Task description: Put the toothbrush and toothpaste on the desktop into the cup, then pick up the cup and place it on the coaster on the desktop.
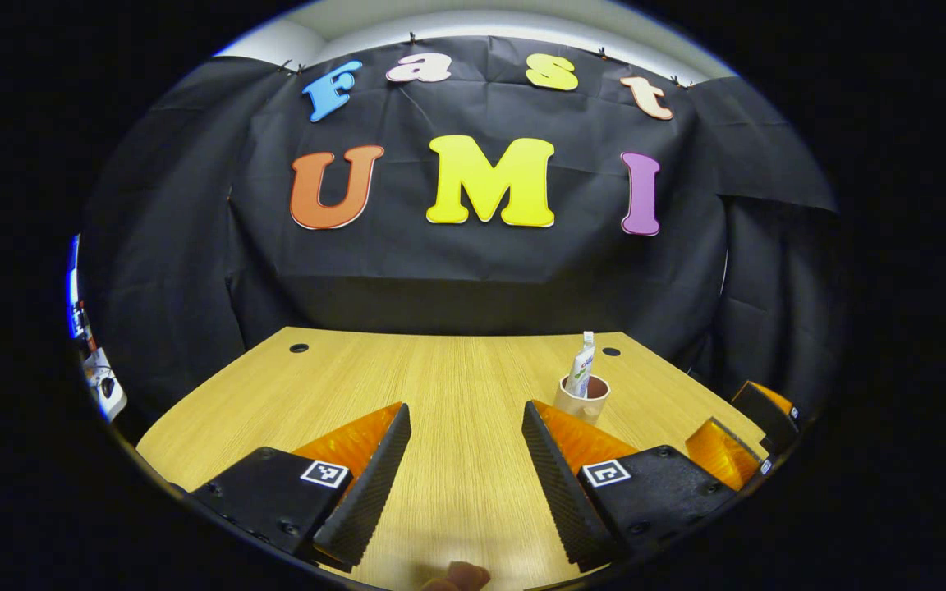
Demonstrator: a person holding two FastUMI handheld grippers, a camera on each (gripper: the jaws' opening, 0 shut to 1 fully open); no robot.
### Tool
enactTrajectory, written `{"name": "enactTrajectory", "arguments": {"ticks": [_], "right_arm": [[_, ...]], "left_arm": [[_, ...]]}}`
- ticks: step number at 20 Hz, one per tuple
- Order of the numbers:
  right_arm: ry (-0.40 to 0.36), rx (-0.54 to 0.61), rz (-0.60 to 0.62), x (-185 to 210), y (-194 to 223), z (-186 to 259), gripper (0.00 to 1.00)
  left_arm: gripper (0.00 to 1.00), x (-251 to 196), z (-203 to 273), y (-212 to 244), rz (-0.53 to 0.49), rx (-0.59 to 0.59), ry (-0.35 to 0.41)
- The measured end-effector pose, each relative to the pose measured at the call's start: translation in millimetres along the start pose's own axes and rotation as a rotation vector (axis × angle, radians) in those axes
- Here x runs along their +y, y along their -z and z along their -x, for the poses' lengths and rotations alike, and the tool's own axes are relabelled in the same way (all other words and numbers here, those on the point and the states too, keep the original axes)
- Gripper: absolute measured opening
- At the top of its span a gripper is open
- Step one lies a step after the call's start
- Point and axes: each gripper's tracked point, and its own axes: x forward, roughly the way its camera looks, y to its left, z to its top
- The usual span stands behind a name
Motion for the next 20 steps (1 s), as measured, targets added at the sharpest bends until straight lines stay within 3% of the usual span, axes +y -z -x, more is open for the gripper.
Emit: {"name": "enactTrajectory", "arguments": {"ticks": [3,4,7,16,19,20], "right_arm": [[0.040,-0.008,0.057,-3.0,-4.0,1.5,0.99],[0.038,-0.010,0.062,-3.3,-4.0,2.7,0.95],[0.024,0.000,0.019,-6.9,-1.9,4.5,0.95],[0.043,0.026,0.015,-16.8,4.8,2.3,0.93],[0.044,0.024,0.041,-15.8,7.3,1.8,0.98],[0.048,0.028,0.050,-16.5,10.2,0.0,0.95]], "left_arm": [[0.89,-0.9,5.9,20.5,0.016,-0.023,-0.025],[0.89,-0.1,6.5,21.3,-0.007,-0.039,-0.042],[0.89,10.1,12.5,5.6,-0.020,-0.136,-0.108],[0.89,2.9,13.4,21.4,0.072,-0.133,-0.058],[0.89,8.6,15.6,20.2,0.055,-0.147,-0.071],[0.90,13.0,17.0,16.9,0.039,-0.161,-0.082]]}}
